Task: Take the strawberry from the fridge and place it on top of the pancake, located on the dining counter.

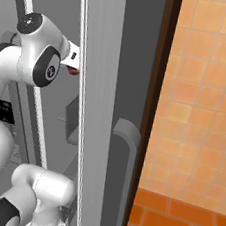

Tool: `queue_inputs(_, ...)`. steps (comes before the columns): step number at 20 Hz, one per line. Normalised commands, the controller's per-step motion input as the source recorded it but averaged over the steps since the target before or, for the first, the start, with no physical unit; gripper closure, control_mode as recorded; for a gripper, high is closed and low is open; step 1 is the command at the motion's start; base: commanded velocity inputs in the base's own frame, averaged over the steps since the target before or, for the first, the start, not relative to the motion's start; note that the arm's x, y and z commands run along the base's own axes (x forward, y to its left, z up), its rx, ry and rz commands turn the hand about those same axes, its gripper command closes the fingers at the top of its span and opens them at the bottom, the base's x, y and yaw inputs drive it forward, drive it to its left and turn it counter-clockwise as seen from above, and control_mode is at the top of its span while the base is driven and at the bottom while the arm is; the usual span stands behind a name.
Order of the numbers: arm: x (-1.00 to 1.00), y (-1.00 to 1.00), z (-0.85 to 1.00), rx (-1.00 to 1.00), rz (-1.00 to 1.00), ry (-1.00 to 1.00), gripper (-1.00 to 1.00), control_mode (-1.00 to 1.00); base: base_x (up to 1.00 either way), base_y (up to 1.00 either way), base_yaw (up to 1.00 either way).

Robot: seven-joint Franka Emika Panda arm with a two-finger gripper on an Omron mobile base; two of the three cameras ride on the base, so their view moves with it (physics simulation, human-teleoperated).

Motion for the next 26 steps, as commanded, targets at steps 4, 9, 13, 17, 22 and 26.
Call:
queue_inputs(4, -1.0, 0.12, -0.27, 0.03, -0.01, 0.11, 1.0, -1.0, 0.0, 0.0, 0.0)
queue_inputs(9, -1.0, 0.01, -0.8, 0.0, 0.0, 0.07, 1.0, -1.0, 0.0, 0.0, 0.0)
queue_inputs(13, -0.85, 0.29, -0.85, 0.0, 0.09, 0.02, 1.0, -1.0, 0.0, 0.0, 0.0)
queue_inputs(17, -0.74, 0.22, -0.4, 0.0, 0.18, 0.06, 1.0, -1.0, 0.0, 0.0, 0.0)
queue_inputs(22, -0.25, 0.01, -0.39, 0.0, 0.11, 0.24, 1.0, -1.0, 0.0, 0.0, 0.0)
queue_inputs(26, -0.04, 0.0, -0.2, 0.0, 0.03, 0.11, 1.0, -1.0, 0.0, 0.0, 0.0)
